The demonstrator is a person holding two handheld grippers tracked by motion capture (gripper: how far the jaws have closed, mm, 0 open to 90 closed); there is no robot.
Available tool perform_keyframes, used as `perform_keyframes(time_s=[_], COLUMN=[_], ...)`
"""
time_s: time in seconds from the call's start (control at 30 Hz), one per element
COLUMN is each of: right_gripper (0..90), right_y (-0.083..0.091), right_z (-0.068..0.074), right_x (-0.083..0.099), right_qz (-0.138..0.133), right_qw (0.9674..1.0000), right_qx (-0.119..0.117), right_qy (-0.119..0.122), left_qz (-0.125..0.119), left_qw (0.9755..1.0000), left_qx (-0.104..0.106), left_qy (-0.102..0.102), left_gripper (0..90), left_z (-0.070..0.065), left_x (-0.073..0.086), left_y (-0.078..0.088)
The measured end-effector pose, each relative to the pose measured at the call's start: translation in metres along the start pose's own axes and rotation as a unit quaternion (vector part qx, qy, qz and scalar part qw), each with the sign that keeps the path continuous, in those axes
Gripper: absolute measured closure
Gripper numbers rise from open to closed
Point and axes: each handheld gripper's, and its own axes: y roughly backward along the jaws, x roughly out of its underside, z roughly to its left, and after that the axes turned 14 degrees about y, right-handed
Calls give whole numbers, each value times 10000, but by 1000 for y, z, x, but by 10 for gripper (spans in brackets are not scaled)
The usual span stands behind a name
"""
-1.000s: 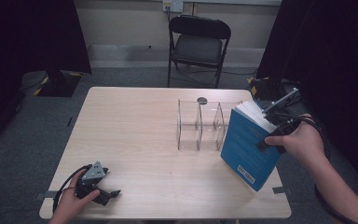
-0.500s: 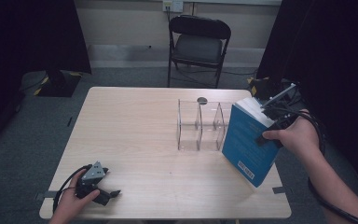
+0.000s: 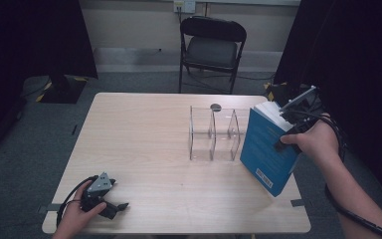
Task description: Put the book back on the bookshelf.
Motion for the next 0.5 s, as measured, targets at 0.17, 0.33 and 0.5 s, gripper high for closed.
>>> perform_keyframes(time_s=[0.17,0.33,0.5], right_gripper=[616,617,616], right_y=[0,-2,-3], right_z=[-1,0,0], right_x=[-4,-8,-12], right_qz=[-21,-27,-17], right_qw=[10000,9999,9999], right_qx=[-15,-18,12], right_qy=[-54,-115,-141], left_qz=[-1,-1,-5], left_qw=[10000,10000,10000], left_qx=[-2,-2,-2], left_qy=[-1,-4,-5], left_gripper=[0,0,0], left_z=[0,0,0], left_x=[0,0,0], left_y=[0,0,0])
